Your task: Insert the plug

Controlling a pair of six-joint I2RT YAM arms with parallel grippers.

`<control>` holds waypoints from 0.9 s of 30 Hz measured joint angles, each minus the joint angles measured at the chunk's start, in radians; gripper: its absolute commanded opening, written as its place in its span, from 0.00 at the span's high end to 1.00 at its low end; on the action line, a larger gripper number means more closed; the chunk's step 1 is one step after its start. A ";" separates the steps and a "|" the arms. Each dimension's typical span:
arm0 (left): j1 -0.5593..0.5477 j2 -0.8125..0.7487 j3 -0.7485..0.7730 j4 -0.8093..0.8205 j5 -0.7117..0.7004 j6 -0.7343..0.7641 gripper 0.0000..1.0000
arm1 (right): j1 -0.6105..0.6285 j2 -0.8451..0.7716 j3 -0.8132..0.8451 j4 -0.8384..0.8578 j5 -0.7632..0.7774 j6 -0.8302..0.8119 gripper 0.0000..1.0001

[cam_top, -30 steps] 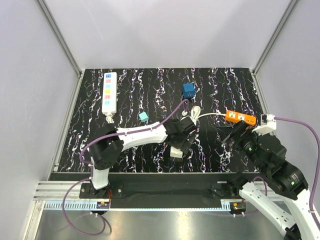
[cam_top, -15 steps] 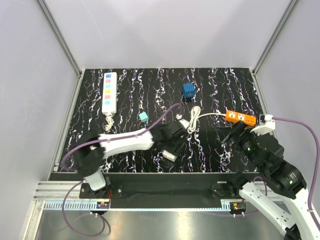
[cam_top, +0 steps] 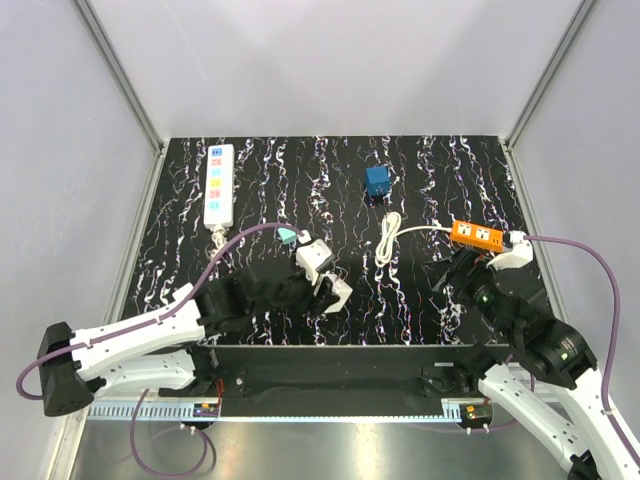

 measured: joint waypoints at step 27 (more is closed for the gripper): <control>0.206 0.362 0.280 -0.256 -0.106 -0.428 1.00 | 0.000 0.085 -0.124 0.109 -0.050 -0.004 0.00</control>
